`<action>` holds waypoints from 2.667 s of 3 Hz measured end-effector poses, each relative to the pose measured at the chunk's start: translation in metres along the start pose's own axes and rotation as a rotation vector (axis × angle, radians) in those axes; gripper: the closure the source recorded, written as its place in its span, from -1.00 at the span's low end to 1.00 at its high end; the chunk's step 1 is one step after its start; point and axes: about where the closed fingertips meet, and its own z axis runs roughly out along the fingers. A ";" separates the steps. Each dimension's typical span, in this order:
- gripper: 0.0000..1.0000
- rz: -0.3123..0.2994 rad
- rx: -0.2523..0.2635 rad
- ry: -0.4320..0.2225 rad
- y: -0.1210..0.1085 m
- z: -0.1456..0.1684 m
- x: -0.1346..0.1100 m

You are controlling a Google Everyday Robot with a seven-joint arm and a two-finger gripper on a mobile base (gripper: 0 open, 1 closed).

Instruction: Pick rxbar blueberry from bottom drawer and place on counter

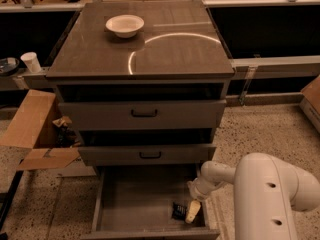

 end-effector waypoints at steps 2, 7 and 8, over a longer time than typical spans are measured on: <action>-1.00 -0.029 0.022 0.013 -0.024 0.050 0.002; -0.15 -0.006 0.055 0.048 -0.022 0.107 0.014; 0.31 -0.006 0.055 0.048 -0.020 0.098 0.010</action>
Offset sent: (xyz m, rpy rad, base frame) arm 0.0320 0.0222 -0.0795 -0.0272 -0.0404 0.0307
